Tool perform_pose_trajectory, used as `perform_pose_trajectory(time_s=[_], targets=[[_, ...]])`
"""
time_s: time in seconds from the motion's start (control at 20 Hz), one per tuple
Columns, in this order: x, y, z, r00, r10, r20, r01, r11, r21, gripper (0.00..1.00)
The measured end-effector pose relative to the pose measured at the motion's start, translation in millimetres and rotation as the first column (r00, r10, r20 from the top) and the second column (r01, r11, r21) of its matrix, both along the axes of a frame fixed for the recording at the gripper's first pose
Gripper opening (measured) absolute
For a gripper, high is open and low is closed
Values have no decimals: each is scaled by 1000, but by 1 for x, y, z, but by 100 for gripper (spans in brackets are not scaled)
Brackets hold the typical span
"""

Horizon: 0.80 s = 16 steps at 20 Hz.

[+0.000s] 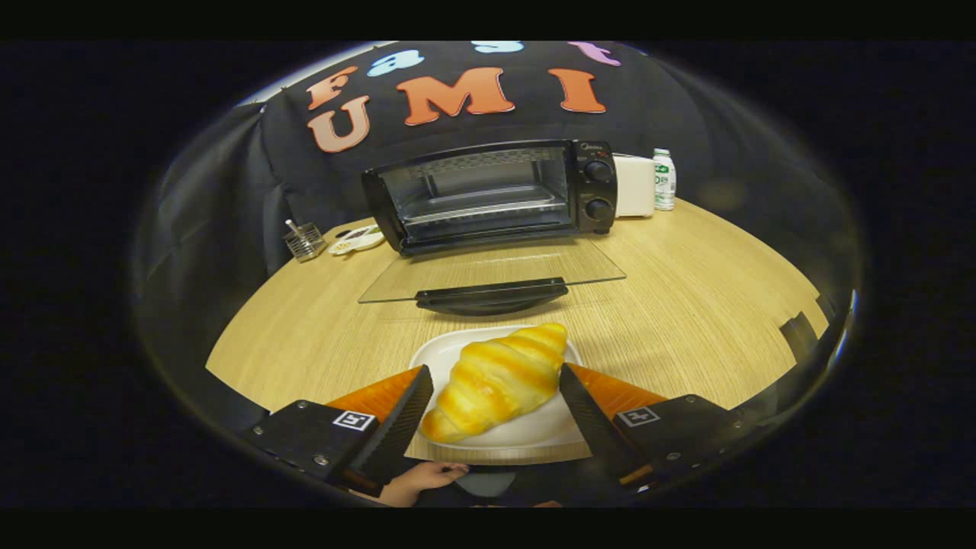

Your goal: Open the toaster oven, put the food inside, and close the toaster oven door.

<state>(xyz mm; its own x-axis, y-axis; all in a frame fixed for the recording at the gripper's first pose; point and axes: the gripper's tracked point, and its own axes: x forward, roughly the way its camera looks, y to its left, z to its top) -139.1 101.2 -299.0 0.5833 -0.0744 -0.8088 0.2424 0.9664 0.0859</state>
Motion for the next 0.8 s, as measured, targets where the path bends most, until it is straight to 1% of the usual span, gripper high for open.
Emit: perform_pose_trajectory(time_s=[0.1, 0.2, 0.4, 0.6, 0.7, 0.8], targets=[[-5, 3, -10, 999, -10, -40, 10, 1000, -15, 99], [-3, 4, -16, 998, -24, -53, 23, 1000, -12, 100], [2, 3, -20, 999, -13, -40, 12, 999, -40, 100], [3, 3, -19, 998, -50, -40, 52, 998, 39, 85], [5, 7, -10, 998, -52, -18, 54, 993, 102, 83], [7, 15, 0, 999, -40, 15, 37, 983, 178, 83]])
